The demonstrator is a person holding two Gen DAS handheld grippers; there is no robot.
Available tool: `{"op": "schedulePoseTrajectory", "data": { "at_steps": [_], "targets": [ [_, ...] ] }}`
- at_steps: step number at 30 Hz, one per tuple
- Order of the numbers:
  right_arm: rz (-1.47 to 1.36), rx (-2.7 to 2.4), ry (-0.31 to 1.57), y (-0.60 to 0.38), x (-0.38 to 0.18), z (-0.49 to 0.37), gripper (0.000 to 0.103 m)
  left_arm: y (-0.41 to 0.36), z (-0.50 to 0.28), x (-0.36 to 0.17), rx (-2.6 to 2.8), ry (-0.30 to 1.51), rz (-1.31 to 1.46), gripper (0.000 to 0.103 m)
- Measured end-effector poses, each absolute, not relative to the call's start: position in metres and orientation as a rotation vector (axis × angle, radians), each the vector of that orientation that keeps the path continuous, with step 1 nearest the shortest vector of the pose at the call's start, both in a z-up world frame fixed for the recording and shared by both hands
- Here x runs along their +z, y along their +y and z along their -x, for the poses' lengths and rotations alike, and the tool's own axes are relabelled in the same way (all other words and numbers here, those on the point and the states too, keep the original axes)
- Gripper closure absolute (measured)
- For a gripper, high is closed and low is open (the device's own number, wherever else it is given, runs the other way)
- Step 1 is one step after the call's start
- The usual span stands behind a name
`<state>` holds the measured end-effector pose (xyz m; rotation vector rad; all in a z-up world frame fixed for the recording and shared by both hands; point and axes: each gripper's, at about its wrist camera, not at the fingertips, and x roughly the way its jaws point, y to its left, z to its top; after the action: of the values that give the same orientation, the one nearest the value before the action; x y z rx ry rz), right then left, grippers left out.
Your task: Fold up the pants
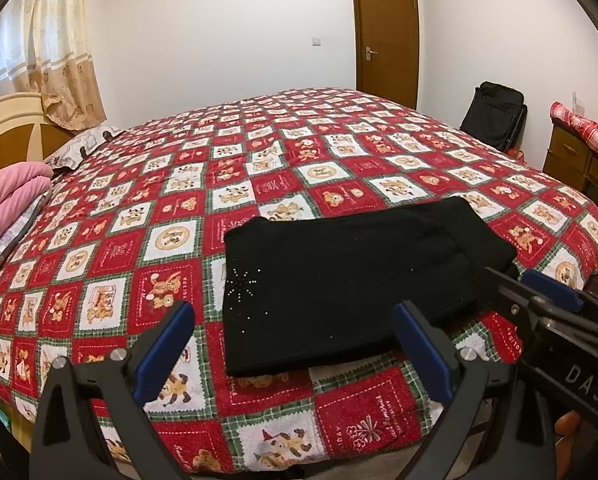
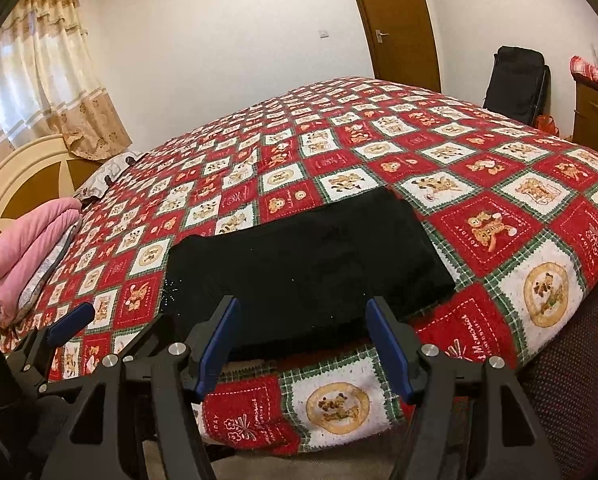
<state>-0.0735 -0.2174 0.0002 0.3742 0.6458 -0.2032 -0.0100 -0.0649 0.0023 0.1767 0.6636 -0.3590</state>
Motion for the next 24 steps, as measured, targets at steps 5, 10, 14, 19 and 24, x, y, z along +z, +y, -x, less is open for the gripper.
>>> {"op": "schedulePoseTrajectory", "data": {
  "at_steps": [5,10,14,19,24],
  "targets": [
    [-0.37,-0.199,0.632,-0.219,0.002,0.074,0.036,-0.066,0.01,0.002,-0.358,0.662,-0.177,0.001],
    [-0.352,-0.219,0.584,-0.242,0.013,0.073,0.036,-0.06,-0.003,0.0,-0.388,0.702,-0.132,0.001],
    [-0.321,-0.162,0.56,-0.284,0.009,0.056,0.031,-0.04,-0.047,-0.016,-0.447,0.752,0.015,0.001],
    [-0.398,-0.247,0.659,-0.343,-0.034,0.029,0.031,-0.027,-0.123,-0.071,-0.454,0.998,0.179,0.003],
    [-0.384,-0.109,0.728,-0.332,-0.055,0.017,0.03,-0.048,-0.104,-0.08,-0.481,0.943,0.0,0.003]
  ]
}}
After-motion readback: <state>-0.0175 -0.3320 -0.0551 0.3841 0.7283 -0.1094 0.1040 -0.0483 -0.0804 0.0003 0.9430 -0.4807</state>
